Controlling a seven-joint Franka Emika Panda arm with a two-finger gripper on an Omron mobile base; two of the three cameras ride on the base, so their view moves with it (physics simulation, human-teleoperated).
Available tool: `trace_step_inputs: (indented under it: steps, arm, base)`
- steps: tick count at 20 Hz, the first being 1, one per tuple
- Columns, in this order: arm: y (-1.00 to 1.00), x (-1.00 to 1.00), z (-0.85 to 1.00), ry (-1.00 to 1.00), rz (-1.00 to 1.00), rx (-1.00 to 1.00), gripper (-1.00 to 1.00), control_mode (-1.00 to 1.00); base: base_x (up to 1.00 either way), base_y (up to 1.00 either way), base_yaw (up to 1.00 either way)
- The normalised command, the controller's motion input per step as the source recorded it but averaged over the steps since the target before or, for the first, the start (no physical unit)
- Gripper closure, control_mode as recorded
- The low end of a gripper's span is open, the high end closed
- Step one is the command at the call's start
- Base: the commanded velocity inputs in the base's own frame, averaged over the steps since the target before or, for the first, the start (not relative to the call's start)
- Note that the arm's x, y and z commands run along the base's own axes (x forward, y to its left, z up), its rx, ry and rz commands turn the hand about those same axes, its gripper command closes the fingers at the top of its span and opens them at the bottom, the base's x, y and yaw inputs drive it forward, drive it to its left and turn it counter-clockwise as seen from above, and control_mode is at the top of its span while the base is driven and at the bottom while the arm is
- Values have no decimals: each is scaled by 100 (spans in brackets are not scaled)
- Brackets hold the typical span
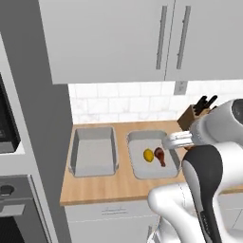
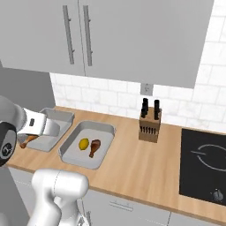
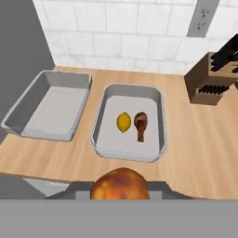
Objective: Place one lemon and one chicken drumstick in each tupperware on the nearby counter, to pack two identical lunches.
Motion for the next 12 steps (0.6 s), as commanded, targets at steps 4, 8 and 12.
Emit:
trace_step_inputs:
  steps: [4, 8, 12]
  arm:
    - [49, 34, -58, 0, 5, 0, 100, -100]
    - [74, 49, -48, 0, 0, 0, 100, -100]
    - [53, 48, -34, 0, -3, 0, 100, -100]
  base:
    - [0, 0, 0]
    - [0, 0, 0]
    - [0, 0, 0]
